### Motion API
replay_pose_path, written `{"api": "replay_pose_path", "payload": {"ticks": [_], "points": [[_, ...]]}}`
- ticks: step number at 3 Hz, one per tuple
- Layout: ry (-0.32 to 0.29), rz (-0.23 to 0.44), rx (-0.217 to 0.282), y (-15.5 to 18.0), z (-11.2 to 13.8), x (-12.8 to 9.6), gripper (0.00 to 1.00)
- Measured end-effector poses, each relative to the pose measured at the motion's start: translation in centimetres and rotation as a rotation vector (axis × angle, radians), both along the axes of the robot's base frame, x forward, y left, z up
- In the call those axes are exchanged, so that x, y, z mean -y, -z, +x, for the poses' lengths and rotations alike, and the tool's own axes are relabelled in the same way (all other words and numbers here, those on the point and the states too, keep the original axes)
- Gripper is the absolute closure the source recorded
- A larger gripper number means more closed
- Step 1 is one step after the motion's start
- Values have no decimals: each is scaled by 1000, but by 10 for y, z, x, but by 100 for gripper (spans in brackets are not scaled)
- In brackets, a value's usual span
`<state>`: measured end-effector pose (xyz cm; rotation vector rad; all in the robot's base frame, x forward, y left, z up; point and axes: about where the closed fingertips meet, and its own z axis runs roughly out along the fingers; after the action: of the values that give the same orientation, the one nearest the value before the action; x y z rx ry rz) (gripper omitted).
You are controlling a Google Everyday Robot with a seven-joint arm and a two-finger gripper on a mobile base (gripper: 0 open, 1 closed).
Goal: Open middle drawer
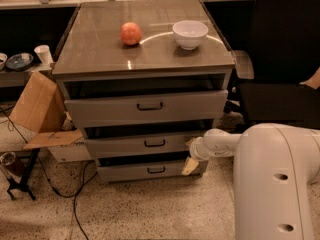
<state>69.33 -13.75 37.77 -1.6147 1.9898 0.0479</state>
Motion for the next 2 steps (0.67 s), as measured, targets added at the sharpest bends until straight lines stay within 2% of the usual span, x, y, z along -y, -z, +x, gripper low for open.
{"api": "replay_pose_path", "payload": {"ticks": [1,2], "points": [[0,0,0,0,-2,1,0],[-16,10,-71,-13,-33,-12,0]]}}
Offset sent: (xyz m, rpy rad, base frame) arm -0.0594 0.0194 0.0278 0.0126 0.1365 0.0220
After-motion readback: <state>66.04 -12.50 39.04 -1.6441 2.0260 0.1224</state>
